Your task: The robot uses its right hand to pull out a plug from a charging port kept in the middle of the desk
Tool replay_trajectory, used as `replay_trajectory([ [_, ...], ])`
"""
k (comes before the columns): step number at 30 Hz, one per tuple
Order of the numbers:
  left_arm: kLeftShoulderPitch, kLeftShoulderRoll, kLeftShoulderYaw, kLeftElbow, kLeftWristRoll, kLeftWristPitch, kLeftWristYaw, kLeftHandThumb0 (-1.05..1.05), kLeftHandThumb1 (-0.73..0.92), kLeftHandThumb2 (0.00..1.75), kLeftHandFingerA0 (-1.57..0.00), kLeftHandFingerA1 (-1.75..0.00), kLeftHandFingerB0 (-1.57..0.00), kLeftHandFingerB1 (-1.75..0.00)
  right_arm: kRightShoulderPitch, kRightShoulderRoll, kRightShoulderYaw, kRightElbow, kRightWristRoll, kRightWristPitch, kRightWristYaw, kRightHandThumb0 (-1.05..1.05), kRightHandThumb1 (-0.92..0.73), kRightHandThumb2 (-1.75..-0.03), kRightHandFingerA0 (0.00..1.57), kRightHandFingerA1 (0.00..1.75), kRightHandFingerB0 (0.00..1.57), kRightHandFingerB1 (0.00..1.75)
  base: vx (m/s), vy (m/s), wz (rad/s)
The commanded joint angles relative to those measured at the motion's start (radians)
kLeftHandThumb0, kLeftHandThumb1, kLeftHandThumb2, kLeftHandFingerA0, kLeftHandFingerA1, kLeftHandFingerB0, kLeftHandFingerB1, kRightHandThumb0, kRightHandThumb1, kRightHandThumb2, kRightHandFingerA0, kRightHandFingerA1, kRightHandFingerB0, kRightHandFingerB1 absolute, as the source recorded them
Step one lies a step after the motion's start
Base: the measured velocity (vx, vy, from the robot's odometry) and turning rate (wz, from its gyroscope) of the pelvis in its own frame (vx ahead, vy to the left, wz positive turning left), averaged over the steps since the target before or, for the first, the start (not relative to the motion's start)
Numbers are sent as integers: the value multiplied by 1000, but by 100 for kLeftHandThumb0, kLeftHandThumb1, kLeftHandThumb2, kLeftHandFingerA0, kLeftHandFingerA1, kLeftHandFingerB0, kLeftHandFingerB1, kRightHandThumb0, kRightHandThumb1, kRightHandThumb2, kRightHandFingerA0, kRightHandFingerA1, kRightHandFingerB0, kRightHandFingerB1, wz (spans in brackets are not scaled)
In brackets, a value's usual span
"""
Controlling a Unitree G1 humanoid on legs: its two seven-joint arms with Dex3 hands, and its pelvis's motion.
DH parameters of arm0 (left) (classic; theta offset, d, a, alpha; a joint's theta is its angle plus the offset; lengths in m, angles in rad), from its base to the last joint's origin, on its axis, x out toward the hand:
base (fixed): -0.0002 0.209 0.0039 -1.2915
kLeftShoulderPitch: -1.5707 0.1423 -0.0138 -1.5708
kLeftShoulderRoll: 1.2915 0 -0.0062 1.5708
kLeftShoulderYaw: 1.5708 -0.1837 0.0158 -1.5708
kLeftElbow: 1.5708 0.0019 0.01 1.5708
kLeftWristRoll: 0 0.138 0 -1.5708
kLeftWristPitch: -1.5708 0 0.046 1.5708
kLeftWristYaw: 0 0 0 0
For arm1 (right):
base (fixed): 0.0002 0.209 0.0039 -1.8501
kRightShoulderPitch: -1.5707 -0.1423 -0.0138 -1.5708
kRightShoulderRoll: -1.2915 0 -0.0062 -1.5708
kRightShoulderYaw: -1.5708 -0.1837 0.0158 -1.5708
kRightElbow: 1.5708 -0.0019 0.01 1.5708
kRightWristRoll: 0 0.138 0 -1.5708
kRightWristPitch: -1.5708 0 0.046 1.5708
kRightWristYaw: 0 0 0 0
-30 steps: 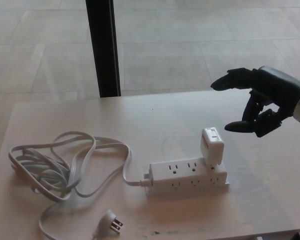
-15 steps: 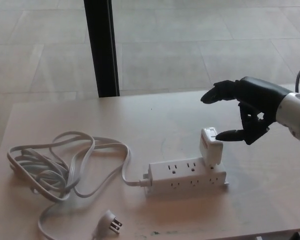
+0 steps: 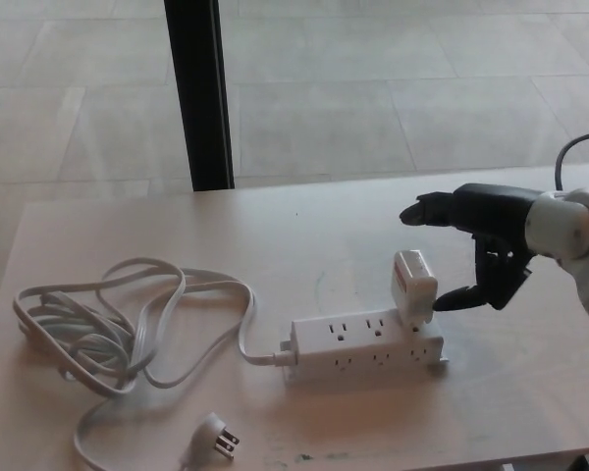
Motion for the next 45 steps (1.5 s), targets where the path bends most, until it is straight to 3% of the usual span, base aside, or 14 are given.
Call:
replay_trajectory([
  [1, 1, 15, -4, 5, -9, -26, 11, -69, 44, 85, -70, -65, -56, -52, -54, -28, 28, 19, -62, 86, 156, -73, -38, -87, 66, 101, 0, 15, 0, 0, 0],
  [5, 1, 17, -8, 7, -7, -29, 9, -67, 55, 58, -75, -57, -64, -39, -55, -14, 30, 16, -77, 86, 155, -70, -35, -87, 74, 101, 0, 20, 0, 0, 0],
  [6, 3, 19, -14, 7, -1, -35, 6, -67, 56, 58, -75, -59, -62, -39, -50, -15, 30, 5, -84, 72, 149, -82, -53, -56, 60, 97, 3, 27, 0, 0, 0],
  [7, 1, 19, -12, 10, -6, -30, 2, -66, 55, 58, -74, -57, -62, -39, -49, -8, 32, 2, -89, 77, 148, -81, -42, -85, 43, 72, 7, 17, 0, 0, 0],
  [12, 9, 16, -6, -3, -17, -34, -9, -67, 56, 58, -72, -60, -63, -40, -39, 23, 18, 14, -93, 77, 127, -74, -40, -87, 77, 99, 2, 22, 0, 0, 0],
  [13, 10, 17, -9, -5, -14, -34, -9, -68, 56, 58, -72, -59, -63, -39, -37, 26, 15, 17, -94, 73, 124, -81, -52, -57, 66, 101, 9, 25, 0, 0, 0],
  [14, 9, 17, -12, -2, -11, -34, -7, -68, 56, 58, -73, -57, -64, -39, -33, 29, 10, 22, -94, 71, 115, -87, -45, -82, 60, 91, 3, 28, 0, 0, 0],
  [22, 8, 17, -16, 1, -15, -35, -3, -69, 55, 58, -76, -59, -64, -40, -9, 39, -12, 41, -102, 31, 74, -80, -52, -57, 62, 107, 10, 29, 0, 0, 0],
  [29, 0, 12, -31, -3, -12, -29, 9, -68, 57, 59, -75, -58, -63, -39, 14, 57, -33, 61, -123, 1, 4, -83, -42, -79, 76, 132, 9, 40, 0, 0, 0],
  [30, -2, 14, -31, -3, -13, -30, 7, -68, 45, 87, -70, -65, -56, -52, 18, 60, -34, 64, -128, -2, -9, -83, -42, -79, 77, 133, 9, 40, 0, 0, 0],
  [31, -2, 15, -34, -2, -11, -33, 7, -67, 57, 58, -75, -58, -64, -39, 21, 63, -33, 71, -133, -11, -22, -79, -41, -80, 77, 126, 11, 40, 0, 0, 0],
  [33, -2, 16, -33, -3, -15, -34, 4, -66, 57, 58, -74, -59, -64, -39, 26, 68, -31, 78, -140, -10, -32, -74, -50, -58, 69, 139, 17, 31, 0, 0, 0],
  [43, 2, 19, -48, 3, -11, -43, -5, -69, 56, 58, -75, -57, -65, -39, 66, 119, -28, 133, -155, -47, -114, -81, -43, -80, 75, 129, 15, 41, 0, 0, 0],
  [45, 2, 19, -51, 3, -8, -44, -5, -69, 46, 87, -70, -66, -55, -52, 74, 131, -29, 122, -161, -46, -132, -75, -50, -60, 69, 150, 20, 36, 0, 0, 0],
])
